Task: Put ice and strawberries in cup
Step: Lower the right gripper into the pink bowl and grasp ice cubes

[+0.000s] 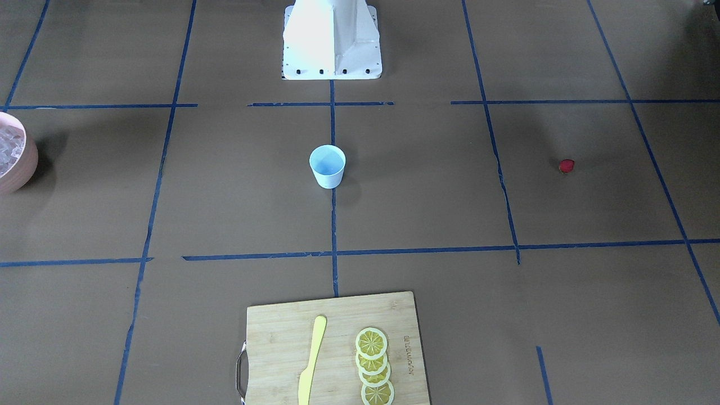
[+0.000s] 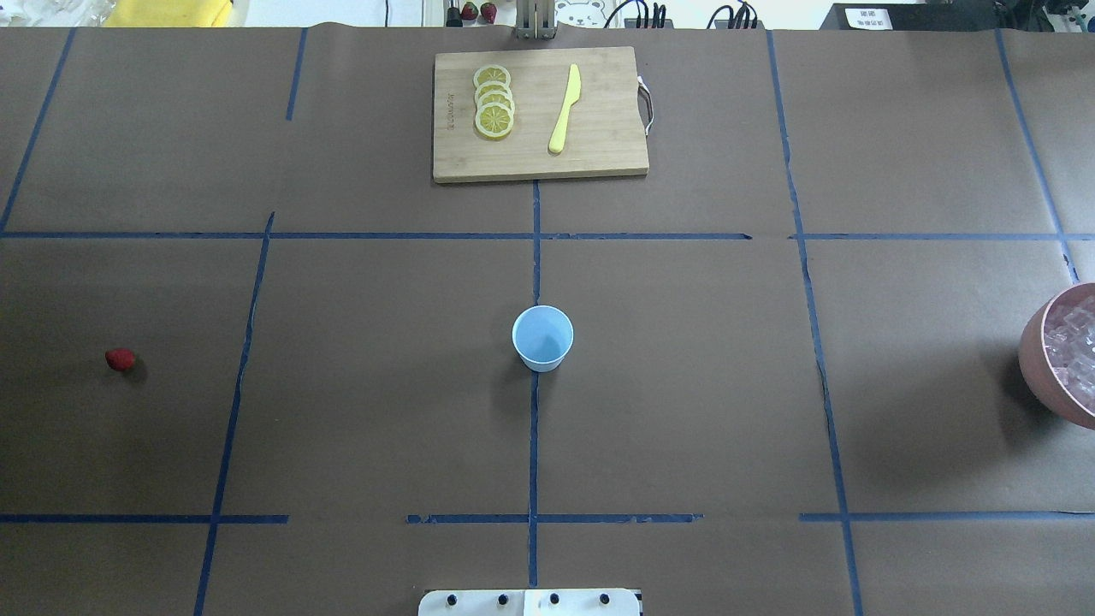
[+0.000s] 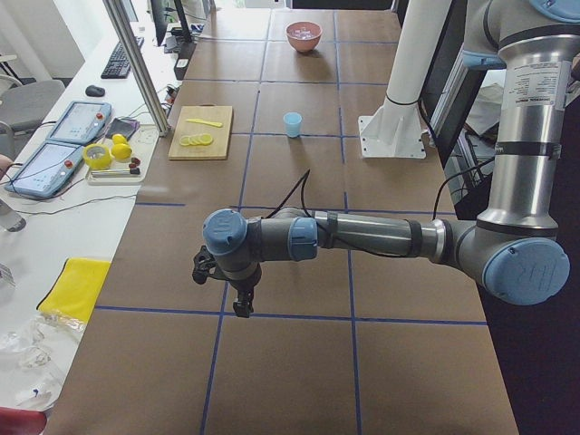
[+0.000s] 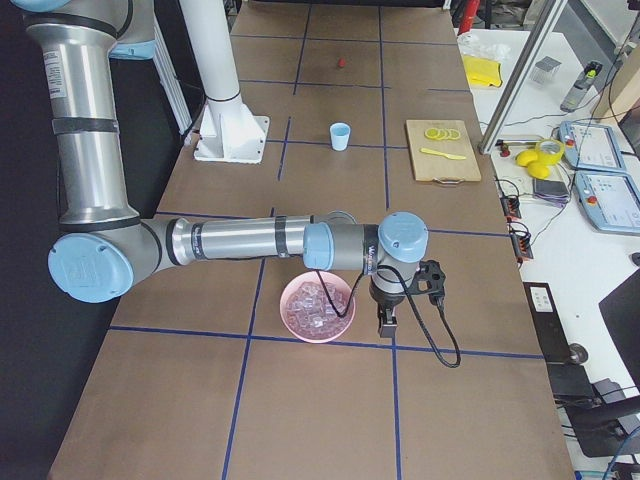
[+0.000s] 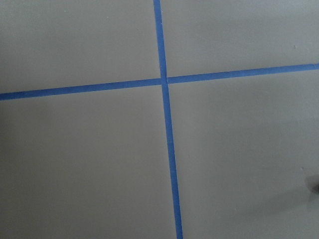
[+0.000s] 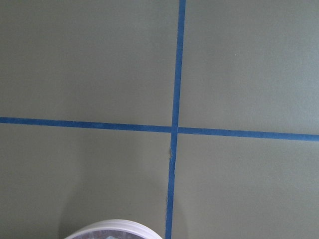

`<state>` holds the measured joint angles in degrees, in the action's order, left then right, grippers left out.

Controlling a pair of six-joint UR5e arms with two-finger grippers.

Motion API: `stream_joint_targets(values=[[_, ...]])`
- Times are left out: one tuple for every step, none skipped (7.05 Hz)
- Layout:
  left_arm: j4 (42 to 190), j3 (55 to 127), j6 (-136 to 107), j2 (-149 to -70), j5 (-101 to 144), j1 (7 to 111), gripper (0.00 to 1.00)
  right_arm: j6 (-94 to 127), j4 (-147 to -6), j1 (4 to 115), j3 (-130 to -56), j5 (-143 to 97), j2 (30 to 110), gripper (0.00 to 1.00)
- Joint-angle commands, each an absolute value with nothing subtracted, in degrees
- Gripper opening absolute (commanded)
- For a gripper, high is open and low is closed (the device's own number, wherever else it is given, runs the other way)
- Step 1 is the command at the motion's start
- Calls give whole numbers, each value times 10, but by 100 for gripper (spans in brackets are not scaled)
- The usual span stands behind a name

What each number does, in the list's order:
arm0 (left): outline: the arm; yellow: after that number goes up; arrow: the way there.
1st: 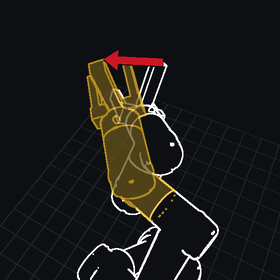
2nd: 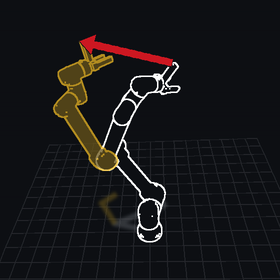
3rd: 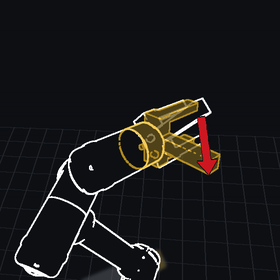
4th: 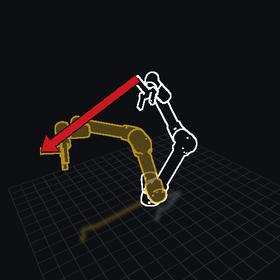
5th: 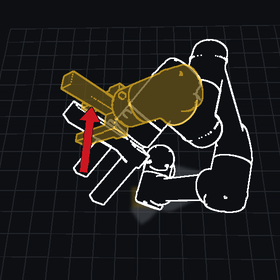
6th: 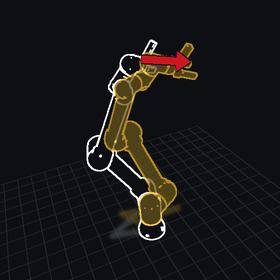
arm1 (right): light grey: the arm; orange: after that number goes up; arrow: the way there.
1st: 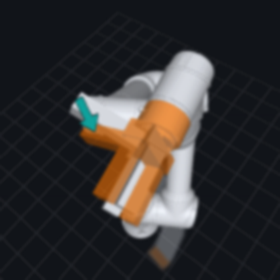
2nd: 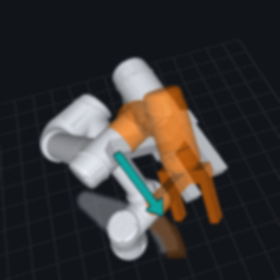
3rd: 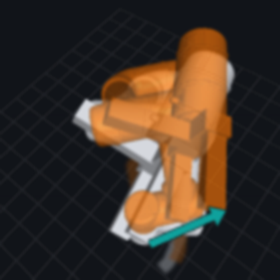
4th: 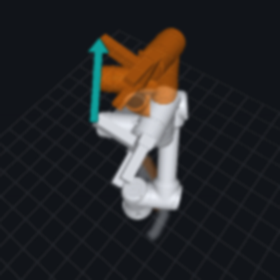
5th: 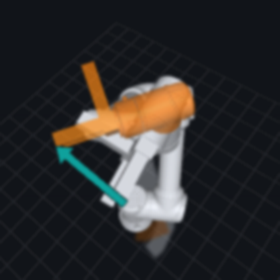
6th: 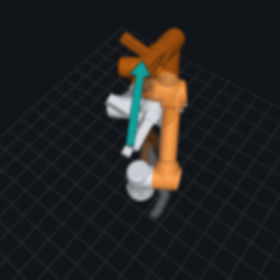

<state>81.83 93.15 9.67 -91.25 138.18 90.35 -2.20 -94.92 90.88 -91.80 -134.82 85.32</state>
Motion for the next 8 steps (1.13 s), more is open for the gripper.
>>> stream_joint_targets(values=[[818, 935, 97, -917, 1382, 903, 100, -21, -950, 909, -918, -1350, 853, 100], [817, 938, 96, -917, 1378, 896, 100, -21, -950, 909, -923, -1350, 858, 100], [817, 940, 94, -913, 1374, 888, 100, -21, -950, 909, -923, -1351, 859, 100], [817, 933, 94, -913, 1373, 873, 100, -21, -947, 904, -921, -1350, 859, 100], [816, 932, 92, -915, 1374, 860, 100, -22, -946, 904, -921, -1350, 859, 100], [817, 932, 91, -917, 1374, 860, 100, -22, -946, 894, -921, -1349, 859, 100], [818, 939, 93, -912, 1375, 860, 100, -24, -946, 893, -923, -1349, 859, 100], [819, 940, 92, -904, 1385, 861, 100, -23, -945, 885, -929, -1350, 860, 100]])
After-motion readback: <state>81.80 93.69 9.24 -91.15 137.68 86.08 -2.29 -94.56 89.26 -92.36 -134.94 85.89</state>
